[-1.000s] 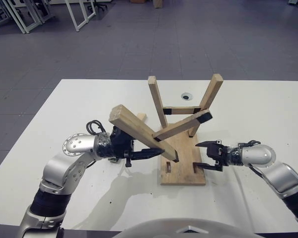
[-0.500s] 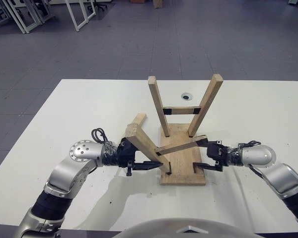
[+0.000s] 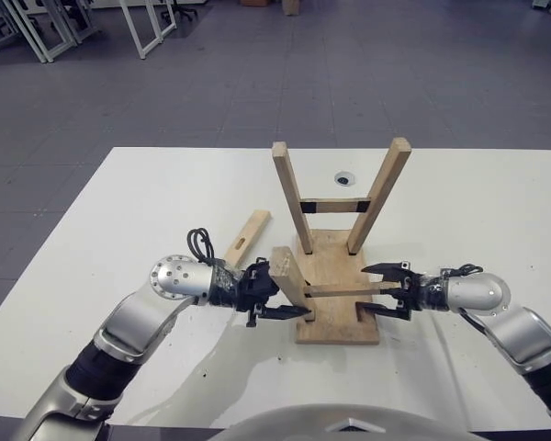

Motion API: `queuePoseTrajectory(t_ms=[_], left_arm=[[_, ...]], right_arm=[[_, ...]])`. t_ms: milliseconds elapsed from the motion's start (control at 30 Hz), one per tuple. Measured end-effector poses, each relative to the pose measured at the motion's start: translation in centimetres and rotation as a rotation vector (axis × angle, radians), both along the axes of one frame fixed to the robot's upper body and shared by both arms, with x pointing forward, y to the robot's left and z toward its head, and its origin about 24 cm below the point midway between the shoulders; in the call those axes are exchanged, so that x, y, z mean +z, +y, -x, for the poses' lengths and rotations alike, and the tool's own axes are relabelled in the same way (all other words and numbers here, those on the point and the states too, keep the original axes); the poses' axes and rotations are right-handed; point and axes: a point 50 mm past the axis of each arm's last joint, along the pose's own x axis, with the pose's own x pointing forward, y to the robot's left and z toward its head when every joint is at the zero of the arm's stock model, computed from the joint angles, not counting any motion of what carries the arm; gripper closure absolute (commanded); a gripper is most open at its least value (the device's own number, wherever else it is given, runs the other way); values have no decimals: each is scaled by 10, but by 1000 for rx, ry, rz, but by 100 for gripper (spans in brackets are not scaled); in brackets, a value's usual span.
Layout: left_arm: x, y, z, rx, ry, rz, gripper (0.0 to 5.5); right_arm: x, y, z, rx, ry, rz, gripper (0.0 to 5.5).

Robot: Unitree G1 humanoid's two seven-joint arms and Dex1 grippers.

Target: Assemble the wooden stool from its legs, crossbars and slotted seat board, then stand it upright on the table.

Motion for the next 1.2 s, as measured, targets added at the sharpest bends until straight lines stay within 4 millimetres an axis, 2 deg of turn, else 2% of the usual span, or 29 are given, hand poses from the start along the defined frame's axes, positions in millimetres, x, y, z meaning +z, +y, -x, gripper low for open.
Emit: queuePoseTrajectory(t_ms=[167, 433, 467, 567, 667, 767, 900, 967, 1067, 1100, 1167, 1200], left_arm=[[-4, -5, 10, 61, -33, 17, 345], [-8, -10, 9, 97, -83, 66, 345], [-9, -10, 7, 101, -87, 82, 307], [-6, -2, -8, 157, -138, 119, 250], [4, 7, -13, 162, -186, 156, 201], [7, 16, -6, 130, -146, 175, 148], [0, 31, 10, 109, -75, 133, 80], [1, 54, 12, 197, -51, 111, 51], [9, 86, -11, 387, -123, 100, 45], [17, 92, -27, 462, -196, 106, 45], [35, 87, -54, 511, -318, 151, 45], [42, 75, -68, 508, -373, 173, 45]], right_arm=[[0, -4, 0, -39, -11, -1, 196], [-1, -6, 0, -63, -7, 3, 196], [-1, -6, 0, -68, -7, 4, 196], [-1, -5, 1, -66, -5, -4, 196], [-2, -4, 2, -66, -3, -8, 196], [-2, -4, 2, -68, -2, -11, 196], [-2, -5, 2, -72, -1, -13, 196], [-2, -5, 2, -74, 0, -15, 196], [-3, -5, 2, -79, 2, -19, 196], [-3, -5, 2, -82, 2, -21, 196], [-4, -4, 2, -85, 2, -27, 196], [-4, -4, 2, -86, 2, -28, 196]])
